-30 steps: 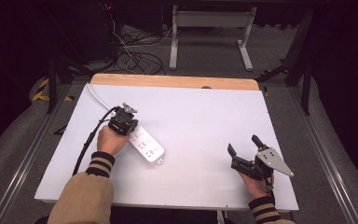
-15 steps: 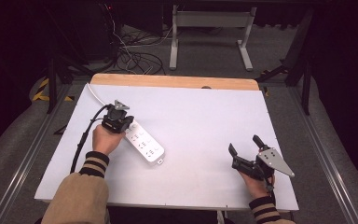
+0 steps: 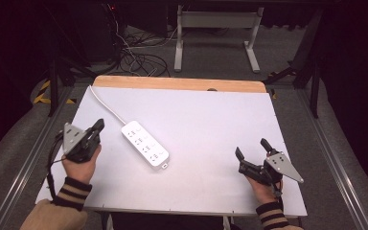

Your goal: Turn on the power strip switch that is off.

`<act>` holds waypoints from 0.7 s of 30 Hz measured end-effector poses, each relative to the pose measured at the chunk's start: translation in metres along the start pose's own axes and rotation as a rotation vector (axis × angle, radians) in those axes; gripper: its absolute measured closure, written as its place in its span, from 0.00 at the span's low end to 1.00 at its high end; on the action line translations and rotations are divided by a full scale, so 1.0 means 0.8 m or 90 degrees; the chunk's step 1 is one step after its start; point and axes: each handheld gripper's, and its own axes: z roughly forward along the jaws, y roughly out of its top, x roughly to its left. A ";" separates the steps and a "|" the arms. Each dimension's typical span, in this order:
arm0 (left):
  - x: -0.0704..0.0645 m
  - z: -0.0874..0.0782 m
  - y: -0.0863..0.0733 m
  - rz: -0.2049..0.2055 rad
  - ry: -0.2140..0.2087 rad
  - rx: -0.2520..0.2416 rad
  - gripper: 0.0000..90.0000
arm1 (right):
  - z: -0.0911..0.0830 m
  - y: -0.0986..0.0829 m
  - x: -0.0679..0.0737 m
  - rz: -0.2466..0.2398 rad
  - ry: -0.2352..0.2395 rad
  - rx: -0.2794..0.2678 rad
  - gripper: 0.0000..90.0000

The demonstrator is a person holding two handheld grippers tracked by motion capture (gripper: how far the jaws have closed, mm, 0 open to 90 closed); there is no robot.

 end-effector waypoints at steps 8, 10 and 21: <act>-0.003 -0.047 -0.006 0.018 0.041 -0.071 0.98 | 0.003 0.001 0.000 0.001 0.004 -0.007 0.07; -0.004 -0.045 -0.008 0.025 0.042 -0.067 0.98 | 0.003 0.001 0.001 -0.002 0.006 -0.008 0.07; -0.002 -0.025 -0.020 0.021 0.064 -0.093 0.22 | 0.001 0.002 0.001 0.001 0.001 -0.006 0.07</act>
